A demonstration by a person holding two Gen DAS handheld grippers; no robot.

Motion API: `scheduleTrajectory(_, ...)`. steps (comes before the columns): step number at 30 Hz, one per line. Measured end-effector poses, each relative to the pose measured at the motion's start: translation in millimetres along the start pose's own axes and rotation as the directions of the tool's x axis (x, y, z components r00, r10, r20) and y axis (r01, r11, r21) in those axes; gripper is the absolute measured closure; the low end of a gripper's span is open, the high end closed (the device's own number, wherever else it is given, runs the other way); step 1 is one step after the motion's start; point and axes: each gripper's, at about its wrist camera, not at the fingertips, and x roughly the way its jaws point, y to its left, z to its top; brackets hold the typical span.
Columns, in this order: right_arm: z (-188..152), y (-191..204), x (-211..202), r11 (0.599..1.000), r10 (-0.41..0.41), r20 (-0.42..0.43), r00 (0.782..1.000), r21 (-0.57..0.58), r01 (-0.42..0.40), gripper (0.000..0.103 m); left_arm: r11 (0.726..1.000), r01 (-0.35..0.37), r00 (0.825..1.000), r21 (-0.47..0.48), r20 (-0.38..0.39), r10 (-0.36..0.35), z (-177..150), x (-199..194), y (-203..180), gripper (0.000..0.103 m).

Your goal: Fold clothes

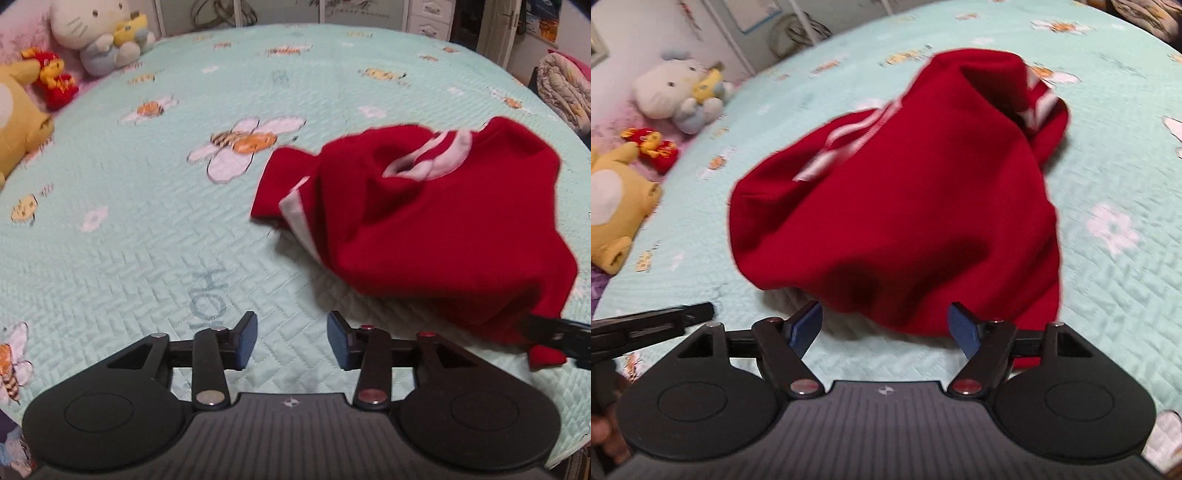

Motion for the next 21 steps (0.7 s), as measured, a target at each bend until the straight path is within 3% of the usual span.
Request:
scheduleTrajectory(3, 5, -3, -6, 0.999, -0.048, -0.008, 0.999, 0.004, 0.048, 0.028, 0.999, -0.025, 0.998, 0.031, 0.056, 0.024, 4, -18, -13, 0.039)
scheduleTrajectory(7, 11, -9, -17, 0.996, -0.084, 0.006, 0.996, 0.011, 0.084, 0.028, 0.997, -0.031, 0.995, 0.067, 0.094, 0.024, 8, -37, -29, 0.033)
scheduleTrajectory(14, 19, -14, -27, 0.989, -0.144, 0.015, 0.989, 0.018, 0.144, 0.028, 0.991, -0.044, 0.990, 0.128, 0.138, 0.026, 14, -57, -54, 0.030)
scheduleTrajectory(21, 20, -18, -28, 0.990, -0.137, 0.026, 0.990, 0.044, 0.136, 0.028, 0.984, -0.077, 0.985, 0.159, 0.163, 0.050, 17, -63, -64, 0.027)
